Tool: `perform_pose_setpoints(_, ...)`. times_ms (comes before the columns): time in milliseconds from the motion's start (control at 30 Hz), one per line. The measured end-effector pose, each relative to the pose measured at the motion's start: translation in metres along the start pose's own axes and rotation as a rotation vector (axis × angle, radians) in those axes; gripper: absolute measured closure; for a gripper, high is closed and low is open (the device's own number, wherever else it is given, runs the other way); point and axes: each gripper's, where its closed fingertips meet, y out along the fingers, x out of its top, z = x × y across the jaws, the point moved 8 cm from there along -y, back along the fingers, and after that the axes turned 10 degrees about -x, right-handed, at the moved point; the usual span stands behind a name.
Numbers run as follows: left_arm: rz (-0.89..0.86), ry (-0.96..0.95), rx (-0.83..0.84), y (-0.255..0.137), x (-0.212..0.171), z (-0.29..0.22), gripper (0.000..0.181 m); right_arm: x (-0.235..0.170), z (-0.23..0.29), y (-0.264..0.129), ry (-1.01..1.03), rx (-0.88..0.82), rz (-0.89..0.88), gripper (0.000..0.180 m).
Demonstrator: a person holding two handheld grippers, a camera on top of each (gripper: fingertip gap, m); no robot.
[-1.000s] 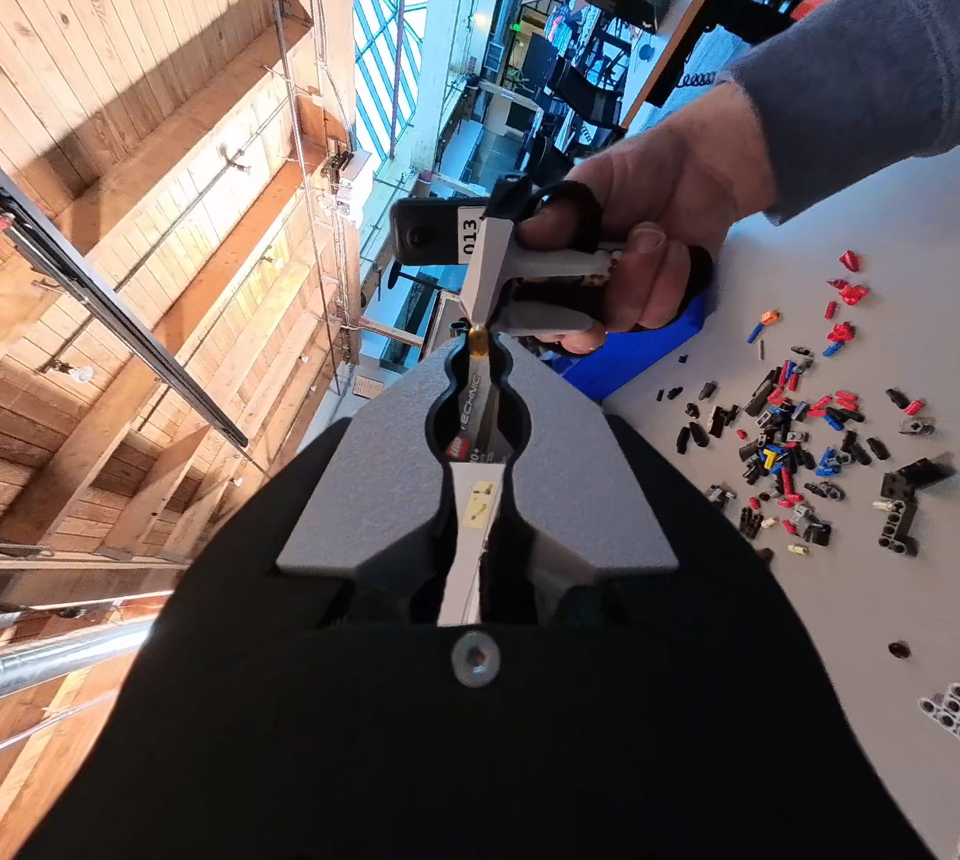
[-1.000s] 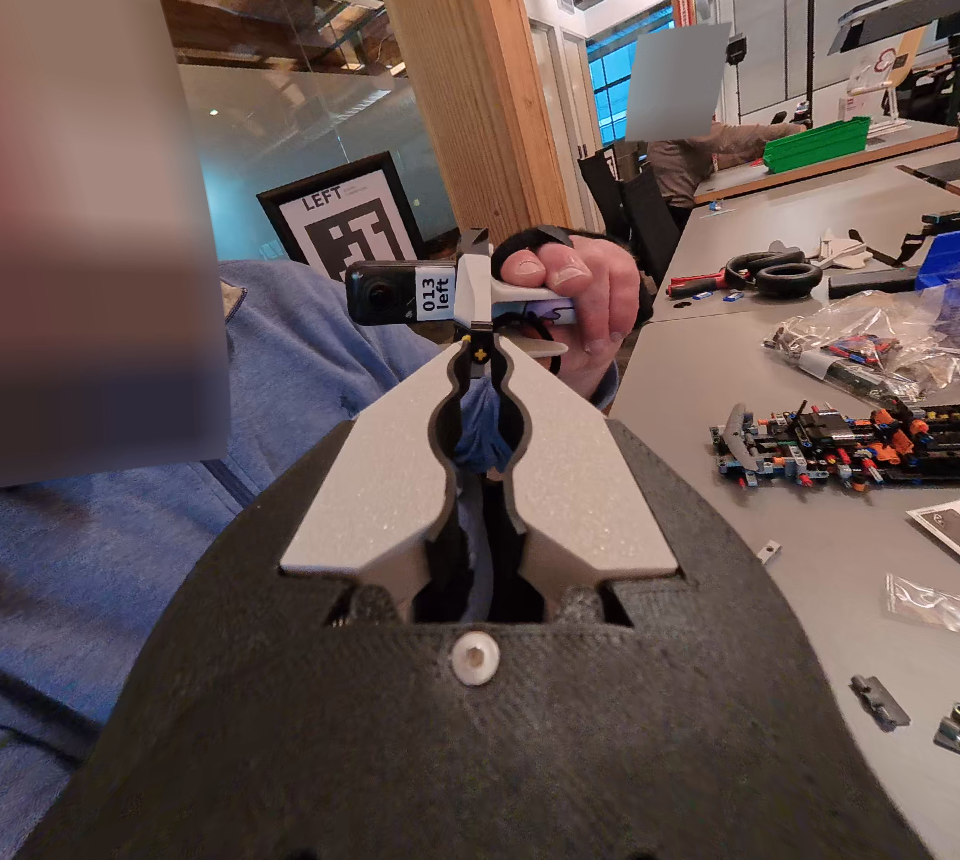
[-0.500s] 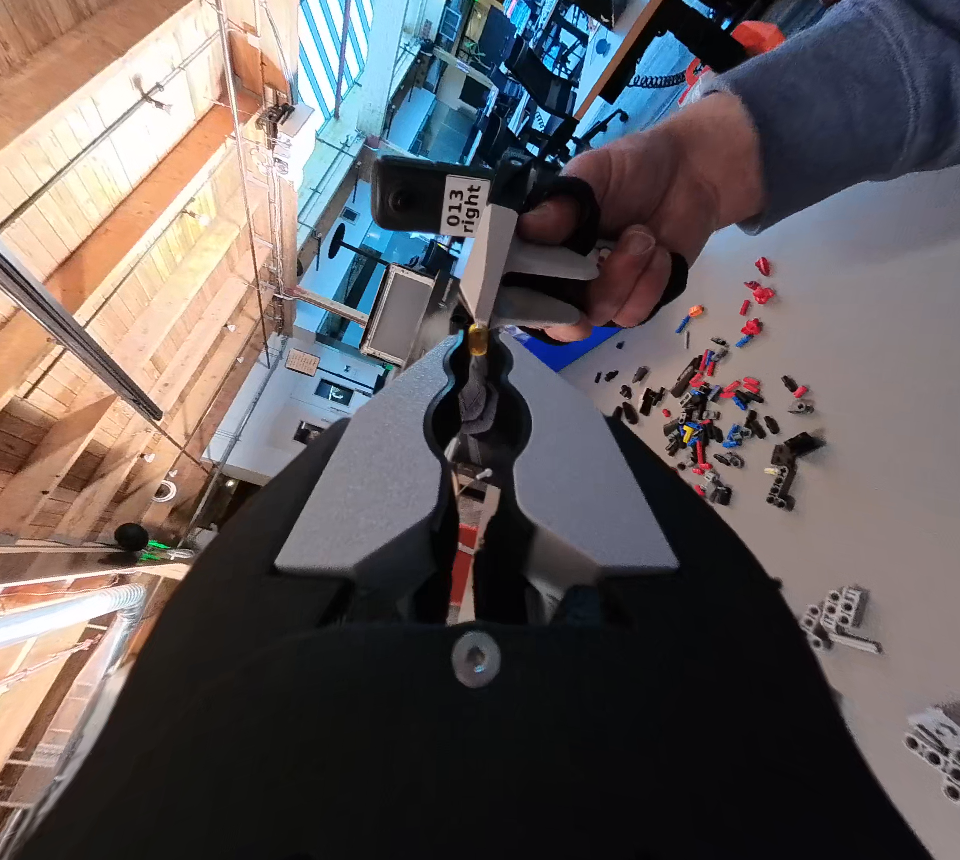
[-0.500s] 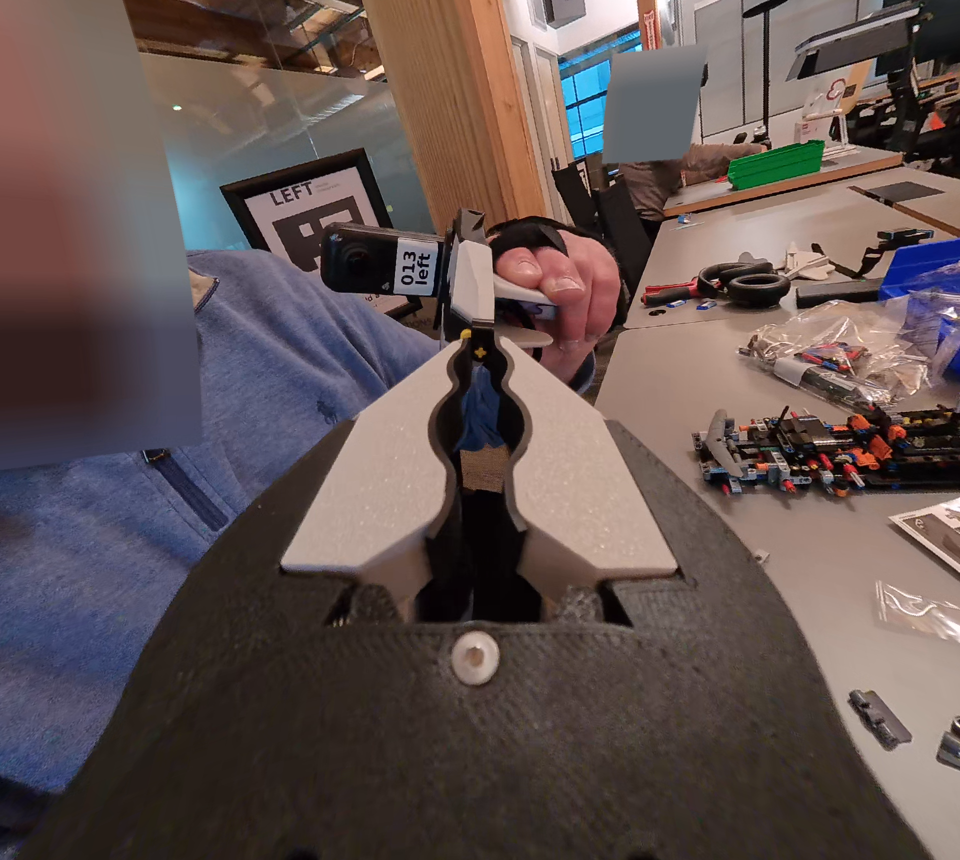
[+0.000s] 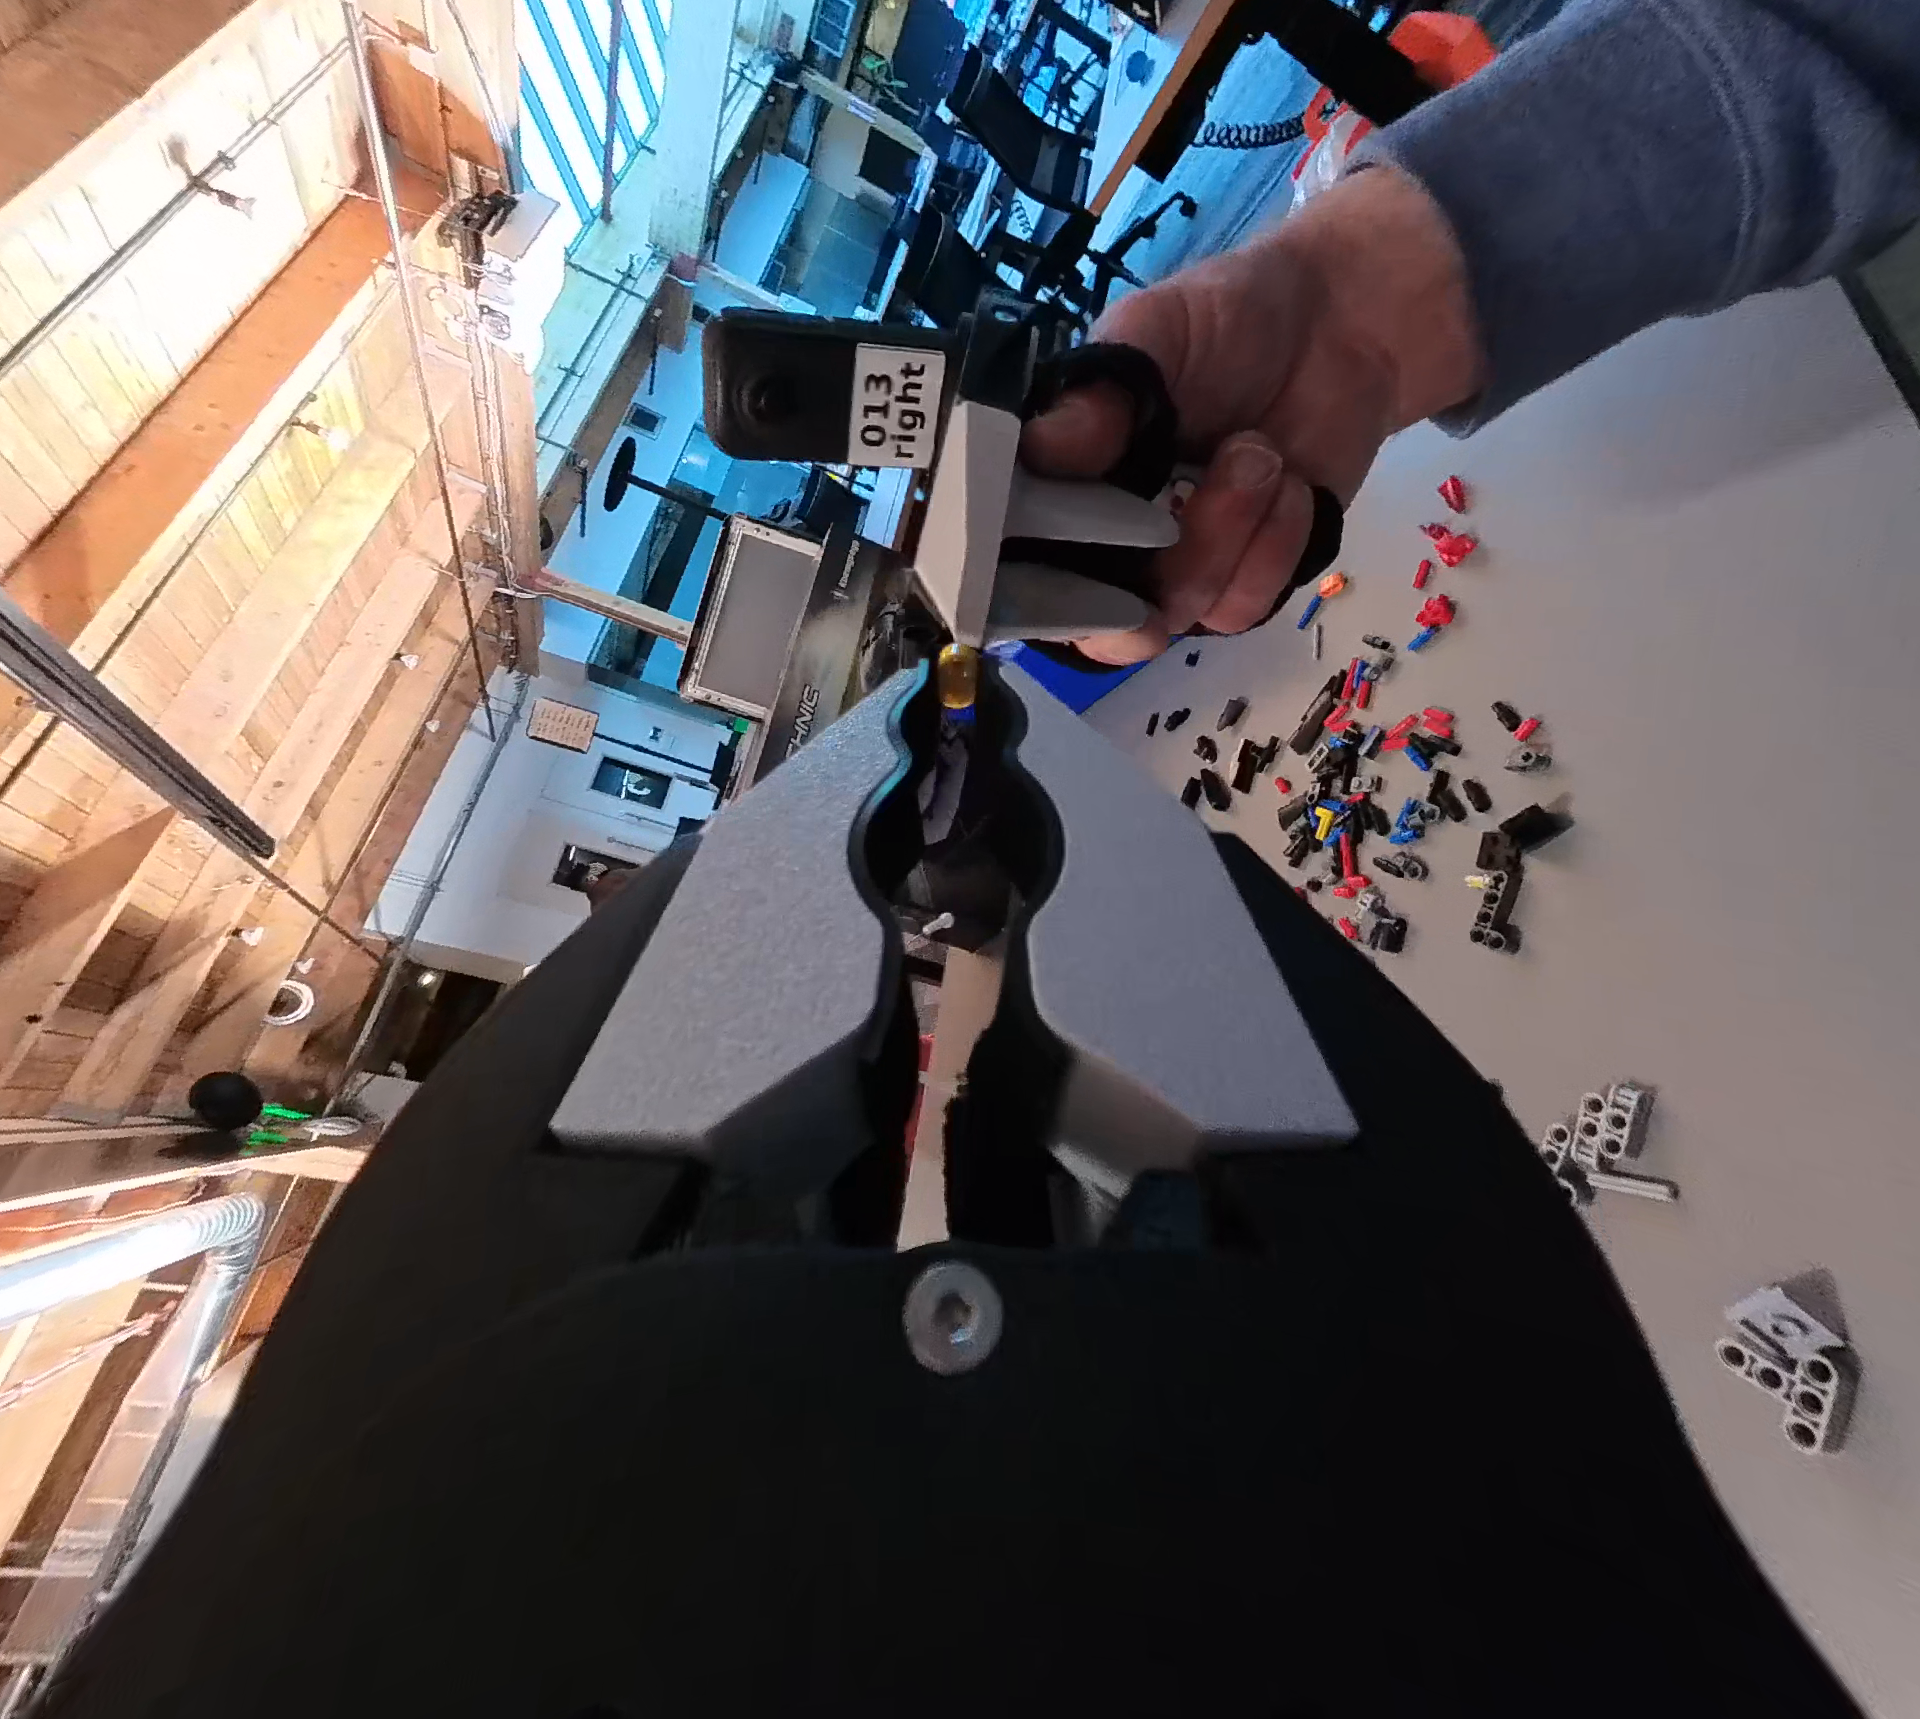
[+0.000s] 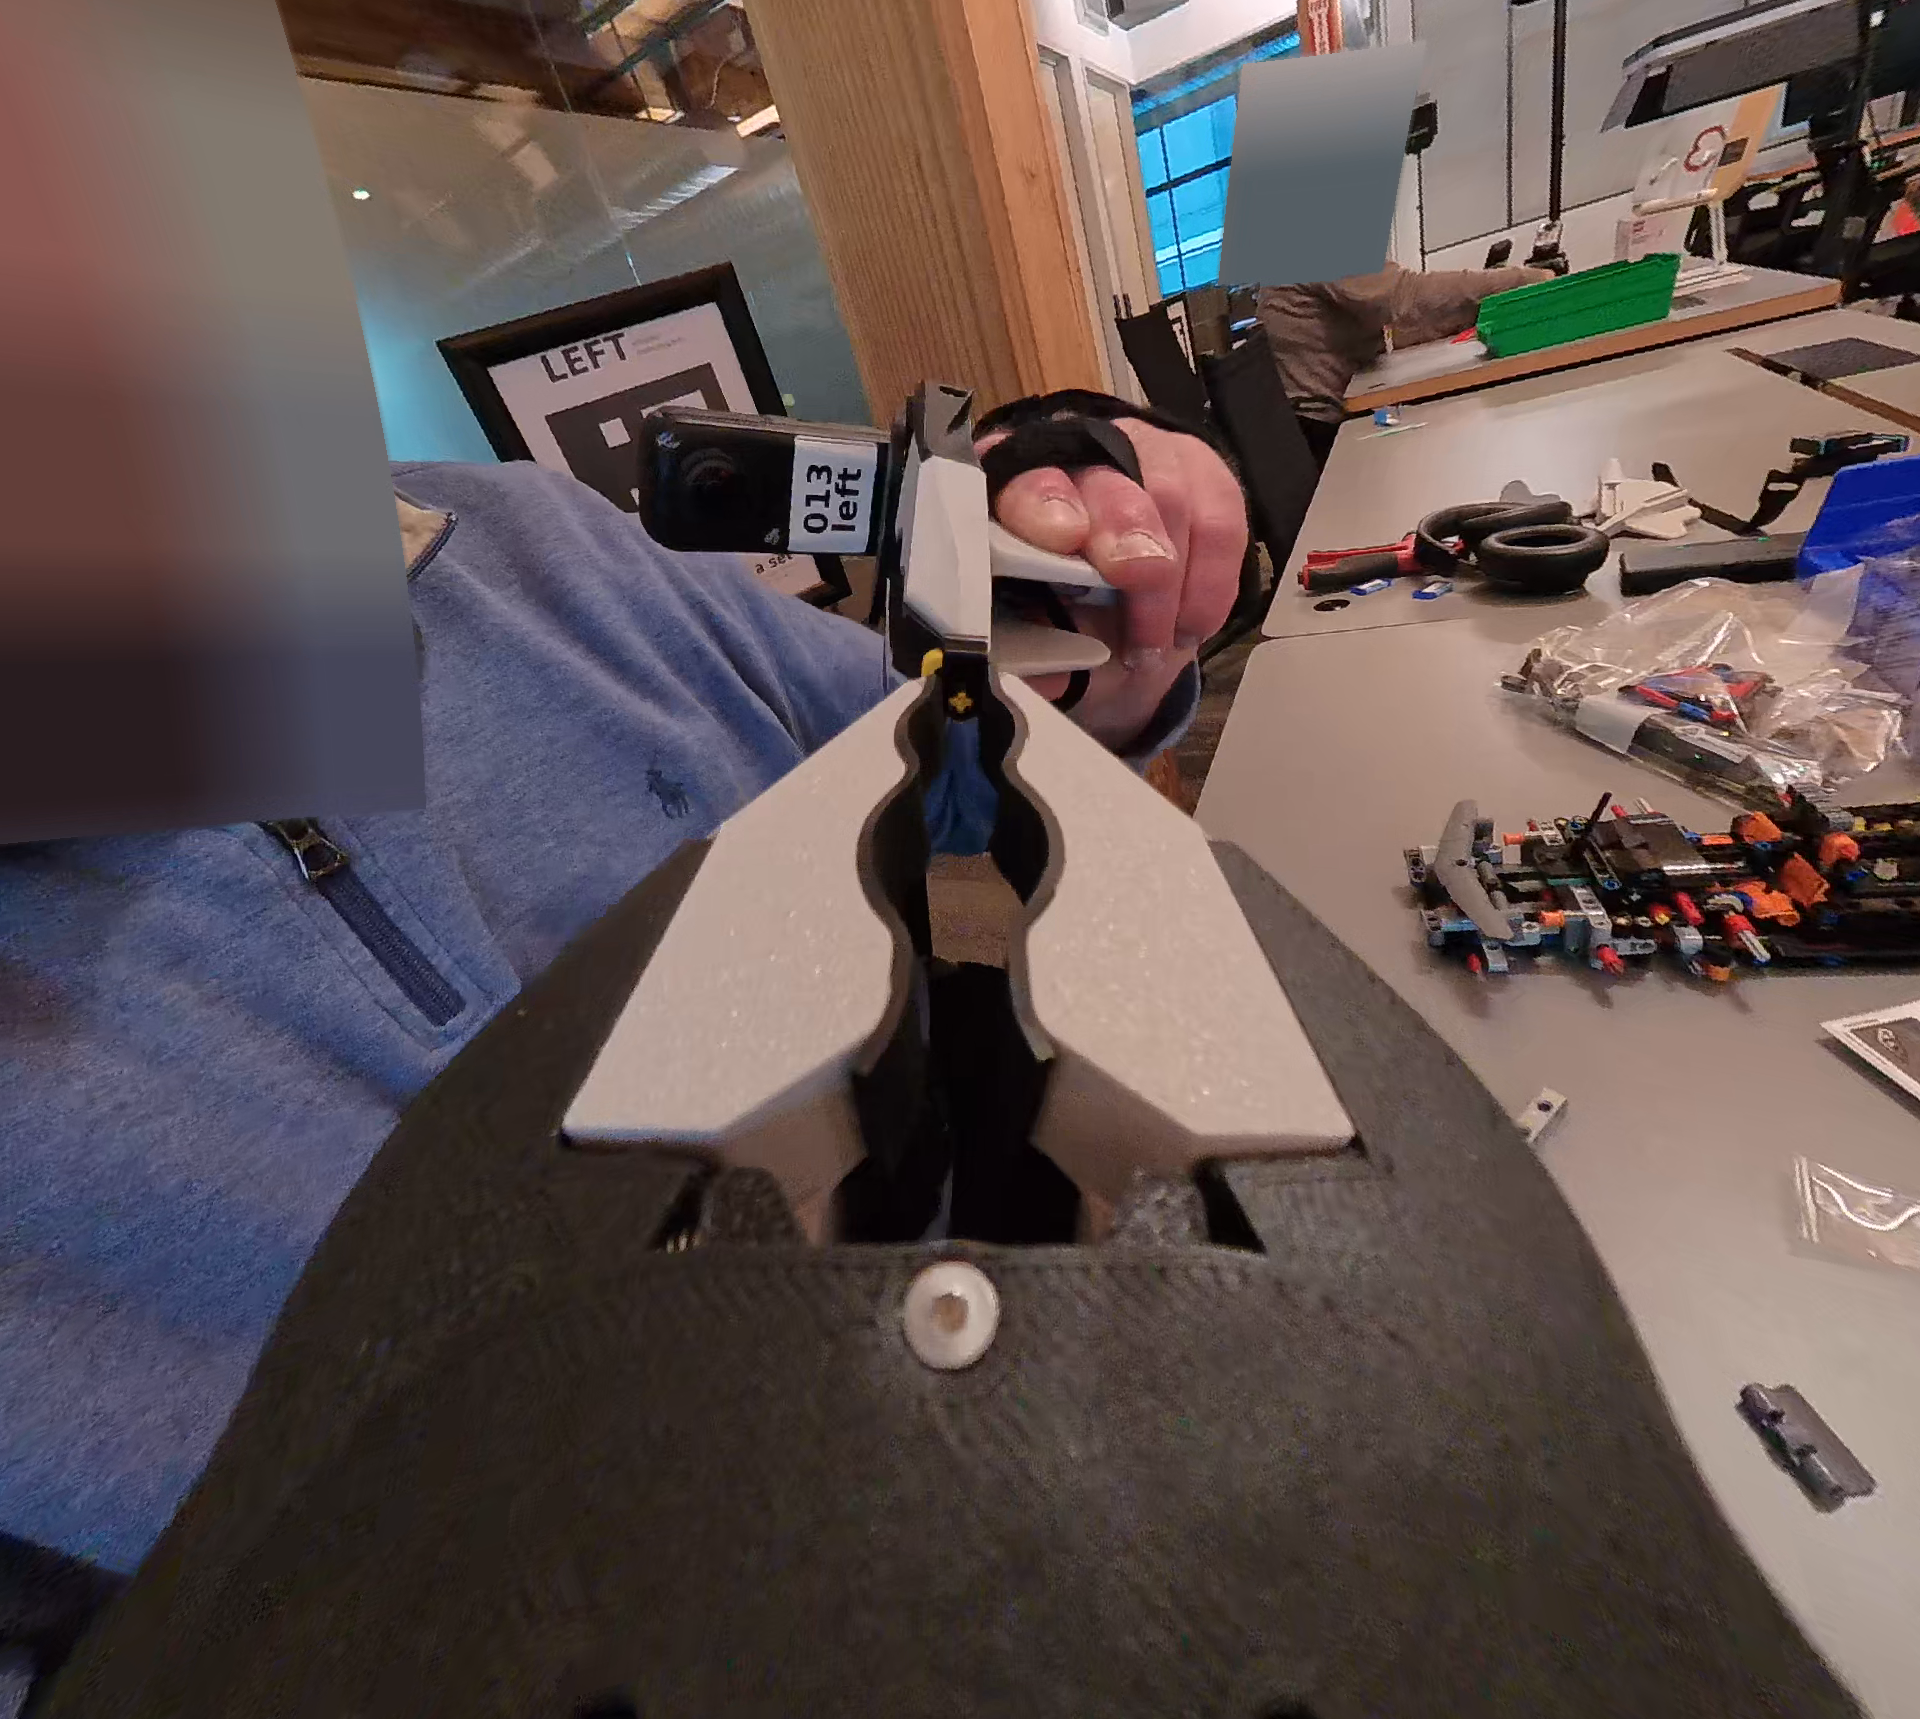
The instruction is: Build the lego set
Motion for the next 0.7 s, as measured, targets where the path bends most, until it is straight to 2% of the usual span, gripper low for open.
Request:
perform_pose_setpoints(167, 0.023, 0.021, -0.037, 0.004, -0.002, -0.005, 0.177, -0.008, -0.001, -0.004, 0.0, -0.015, 0.013, 0.178)
perform_pose_setpoints(700, -0.096, -0.204, -0.137, 0.013, -0.016, -0.013, 0.176, -0.026, -0.001, -0.012, -0.043, -0.097, 0.006, 0.177)
